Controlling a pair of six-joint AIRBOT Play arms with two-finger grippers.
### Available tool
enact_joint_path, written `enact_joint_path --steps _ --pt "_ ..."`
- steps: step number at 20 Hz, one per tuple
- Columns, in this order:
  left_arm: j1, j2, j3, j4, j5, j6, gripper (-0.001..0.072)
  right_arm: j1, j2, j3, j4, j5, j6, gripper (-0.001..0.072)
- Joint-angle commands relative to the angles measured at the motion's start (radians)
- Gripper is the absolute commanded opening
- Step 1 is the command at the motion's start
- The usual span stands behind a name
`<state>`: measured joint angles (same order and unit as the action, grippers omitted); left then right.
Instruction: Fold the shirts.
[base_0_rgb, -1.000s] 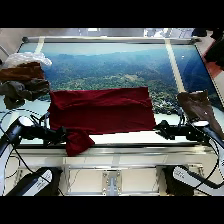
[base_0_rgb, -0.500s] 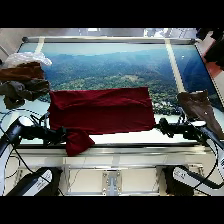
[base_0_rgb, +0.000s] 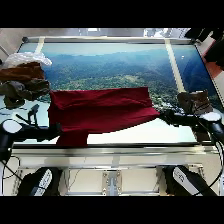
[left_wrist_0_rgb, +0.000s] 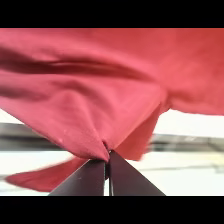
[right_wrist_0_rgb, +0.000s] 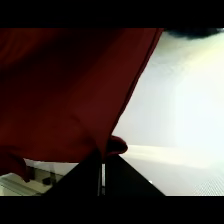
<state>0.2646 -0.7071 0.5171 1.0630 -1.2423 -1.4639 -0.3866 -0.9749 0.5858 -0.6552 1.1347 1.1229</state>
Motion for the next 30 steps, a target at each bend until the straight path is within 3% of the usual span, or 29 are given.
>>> enact_joint_path --steps 1,3,5,8,11,17,27,28,29,30 --pt "0.019 0.149 0.084 -0.014 0.102 -0.053 0.0011 0.001 0.094 0.091 -0.047 0.055 0.055 0.0009" --pt "0.018 0.14 0.161 -0.021 0.201 -0.055 0.001 0.023 0.085 0.162 -0.05 0.029 0.055 0.0008" --pt "0.01 0.048 0.235 -0.027 0.198 -0.02 0.001 0.088 0.048 0.235 -0.05 -0.046 0.055 0.0008" --pt "-0.051 -0.142 0.338 -0.03 0.248 0.065 0.001 0.211 -0.095 0.375 -0.071 -0.148 0.056 0.0009" --pt "-0.11 -0.365 0.48 0.016 0.332 0.098 0.001 0.254 -0.288 0.502 -0.158 -0.195 0.128 0.0009" --pt "-0.174 -0.743 0.729 0.142 0.346 0.105 0.001 0.287 -0.549 0.611 -0.177 -0.296 0.171 0.0009" --pt "-0.19 -0.909 0.739 0.234 0.443 0.077 0.0014 0.304 -0.688 0.621 -0.183 -0.383 0.185 0.0012" --pt "-0.19 -0.902 0.739 0.226 0.443 0.077 0.0023 0.304 -0.686 0.632 -0.183 -0.373 0.183 0.0057" --pt "-0.19 -0.889 0.739 0.224 0.444 0.077 0.0038 0.304 -0.681 0.657 -0.184 -0.352 0.177 0.0224" --pt "-0.188 -0.867 0.739 0.224 0.447 0.078 0.0261 0.303 -0.673 0.693 -0.187 -0.315 0.161 0.0383"
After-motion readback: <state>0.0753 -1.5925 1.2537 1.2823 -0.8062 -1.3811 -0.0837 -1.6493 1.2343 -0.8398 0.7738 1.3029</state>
